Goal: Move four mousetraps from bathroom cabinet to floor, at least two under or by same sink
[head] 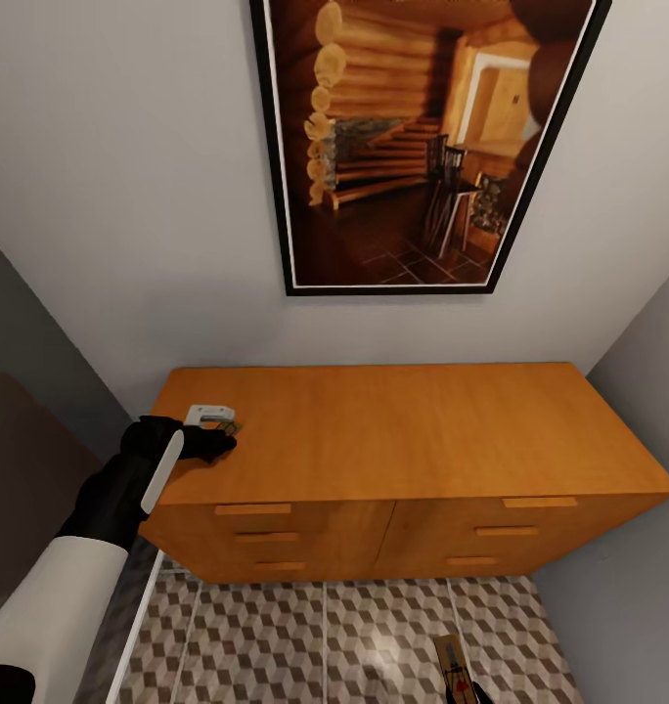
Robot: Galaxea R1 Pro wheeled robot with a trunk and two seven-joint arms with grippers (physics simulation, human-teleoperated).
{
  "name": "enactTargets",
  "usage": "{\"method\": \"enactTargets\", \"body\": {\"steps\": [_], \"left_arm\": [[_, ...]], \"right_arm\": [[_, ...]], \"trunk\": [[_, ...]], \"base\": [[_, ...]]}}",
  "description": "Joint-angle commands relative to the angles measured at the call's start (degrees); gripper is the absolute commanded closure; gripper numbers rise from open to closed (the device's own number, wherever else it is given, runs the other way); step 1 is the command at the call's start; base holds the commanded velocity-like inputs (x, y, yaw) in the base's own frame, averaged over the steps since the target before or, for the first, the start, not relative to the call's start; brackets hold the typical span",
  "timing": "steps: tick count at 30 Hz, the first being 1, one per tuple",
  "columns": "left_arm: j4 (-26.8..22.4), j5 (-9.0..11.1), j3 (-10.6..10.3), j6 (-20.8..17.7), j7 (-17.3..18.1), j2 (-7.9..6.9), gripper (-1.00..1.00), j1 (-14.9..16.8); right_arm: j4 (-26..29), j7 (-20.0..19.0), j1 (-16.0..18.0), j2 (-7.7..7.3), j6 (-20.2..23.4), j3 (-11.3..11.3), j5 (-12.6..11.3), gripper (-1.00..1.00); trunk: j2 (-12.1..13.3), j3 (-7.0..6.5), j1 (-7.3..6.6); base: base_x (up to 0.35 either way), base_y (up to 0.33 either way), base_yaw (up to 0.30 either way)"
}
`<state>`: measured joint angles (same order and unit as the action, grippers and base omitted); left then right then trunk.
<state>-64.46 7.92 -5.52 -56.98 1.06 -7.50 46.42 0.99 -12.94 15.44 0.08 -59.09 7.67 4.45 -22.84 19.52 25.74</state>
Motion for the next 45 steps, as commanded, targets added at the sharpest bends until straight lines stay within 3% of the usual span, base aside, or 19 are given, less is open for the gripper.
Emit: {"method": "enactTargets", "body": {"steps": [1, 37, 38, 45], "left_arm": [[0.23, 0.08, -0.1, -0.23, 0.02, -0.06, -1.0, 0.03], [1.19, 0.08, -0.1, 0.31, 0.07, -0.06, -1.0, 0.02], [1.19, 0.08, -0.1, 0.36, 0.06, -0.06, 1.0, 0.01], [1.26, 0.08, -0.1, 0.78, 0.02, -0.06, 1.0, 0.03]], "right_arm": [[-0.02, -0.15, 0.03, 0.01, -0.17, 0.51, 0.39, 1.0], [-0.02, -0.15, 0.03, 0.01, -0.24, 0.51, 0.39, 1.0], [-0.02, -0.15, 0.03, 0.01, -0.24, 0.51, 0.39, 1.0], [-0.02, -0.15, 0.03, 0.01, -0.24, 0.51, 0.39, 1.0]], "trunk": [[-0.08, 0.11, 0.04], [-0.08, 0.11, 0.04], [-0.08, 0.11, 0.04], [-0.08, 0.11, 0.04]], "base": [[0.0, 0.0, 0.0], [0.0, 0.0, 0.0], [0.0, 0.0, 0.0], [0.0, 0.0, 0.0]]}}
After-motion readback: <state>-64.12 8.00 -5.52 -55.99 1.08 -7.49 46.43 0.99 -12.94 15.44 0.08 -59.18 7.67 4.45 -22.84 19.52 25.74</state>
